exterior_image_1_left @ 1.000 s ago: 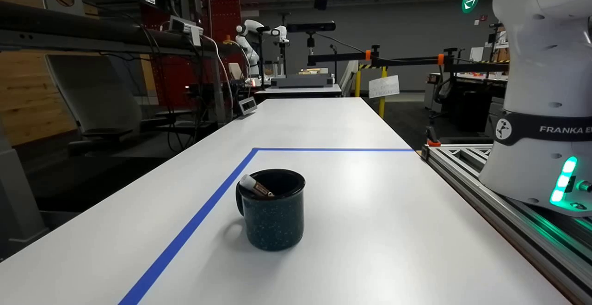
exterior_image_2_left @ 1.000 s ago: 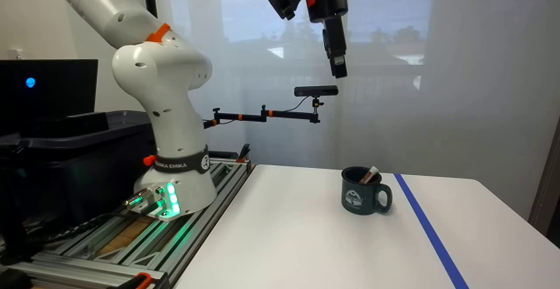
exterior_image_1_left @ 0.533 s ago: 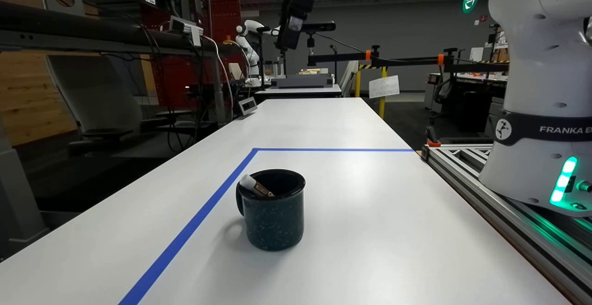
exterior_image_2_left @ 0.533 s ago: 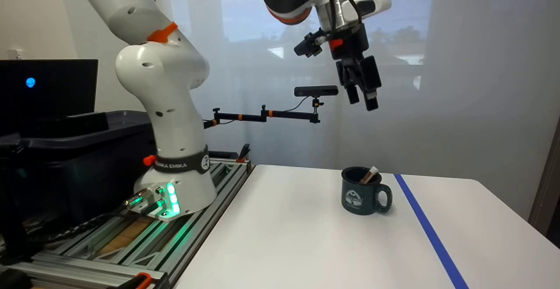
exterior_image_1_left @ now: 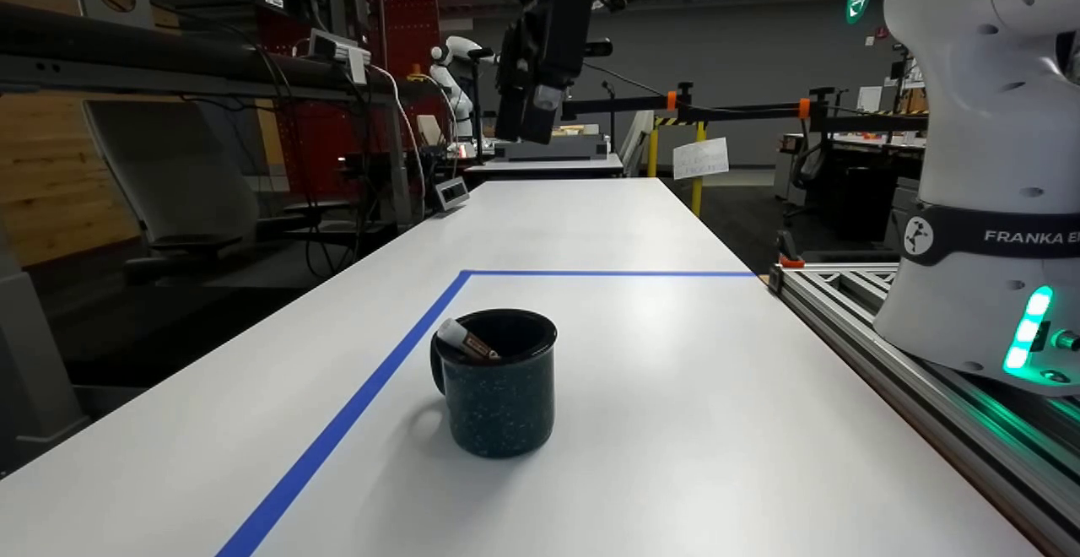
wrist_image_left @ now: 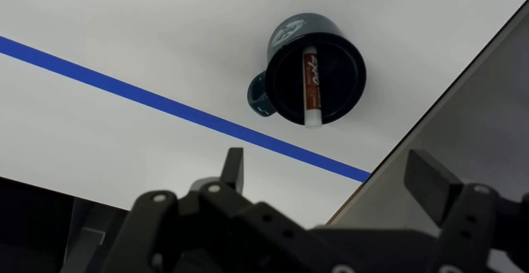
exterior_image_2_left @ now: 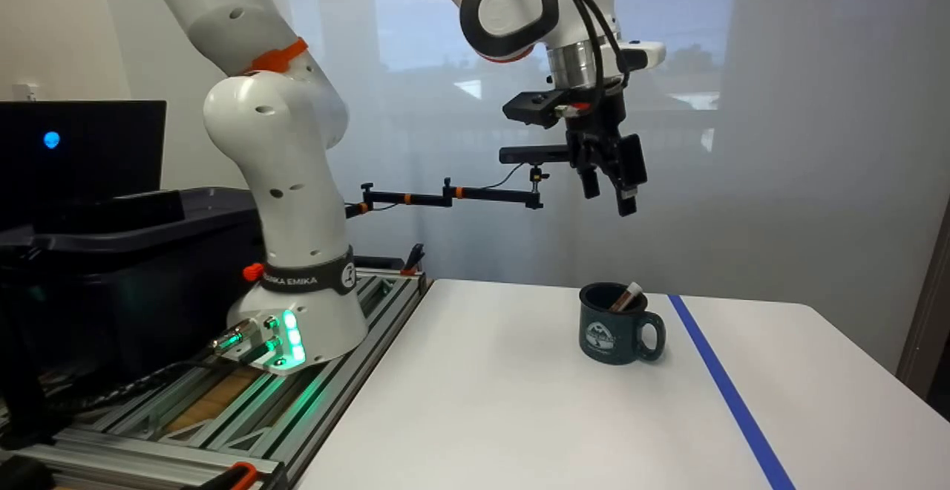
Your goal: Remove the marker from the cup and put it on the table
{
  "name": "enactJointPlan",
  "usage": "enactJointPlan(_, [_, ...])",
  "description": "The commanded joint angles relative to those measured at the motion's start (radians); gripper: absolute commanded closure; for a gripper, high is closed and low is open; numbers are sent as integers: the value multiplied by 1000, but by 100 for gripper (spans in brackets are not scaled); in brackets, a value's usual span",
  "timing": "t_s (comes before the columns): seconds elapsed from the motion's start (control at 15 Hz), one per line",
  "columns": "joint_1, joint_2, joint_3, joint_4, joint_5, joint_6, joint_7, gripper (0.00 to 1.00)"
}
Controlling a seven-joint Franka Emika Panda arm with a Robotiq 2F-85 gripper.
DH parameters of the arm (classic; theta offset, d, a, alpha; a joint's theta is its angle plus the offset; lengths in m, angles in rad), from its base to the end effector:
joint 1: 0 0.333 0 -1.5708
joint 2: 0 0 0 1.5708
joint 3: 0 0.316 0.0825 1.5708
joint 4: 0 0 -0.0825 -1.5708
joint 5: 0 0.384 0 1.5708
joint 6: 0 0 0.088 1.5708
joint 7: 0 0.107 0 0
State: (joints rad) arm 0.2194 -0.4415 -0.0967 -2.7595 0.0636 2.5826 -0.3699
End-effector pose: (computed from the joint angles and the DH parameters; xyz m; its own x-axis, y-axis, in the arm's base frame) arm 0.3873 0.0486 0.3724 0.8675 0.4174 0.2705 0.4308 -0.9024 0.0108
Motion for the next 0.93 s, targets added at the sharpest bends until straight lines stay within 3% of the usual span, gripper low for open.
enactJointPlan(0.0, [38,104,-6,1,24,127,-99,0])
enactJointPlan(0.33, [126,246,-34,0,122,312,-224,0])
enactJointPlan(0.6, [176,331,-36,-1,256,353,-259,0])
enactJointPlan(0.87, [159,366,-35,0,286,378,-271,0])
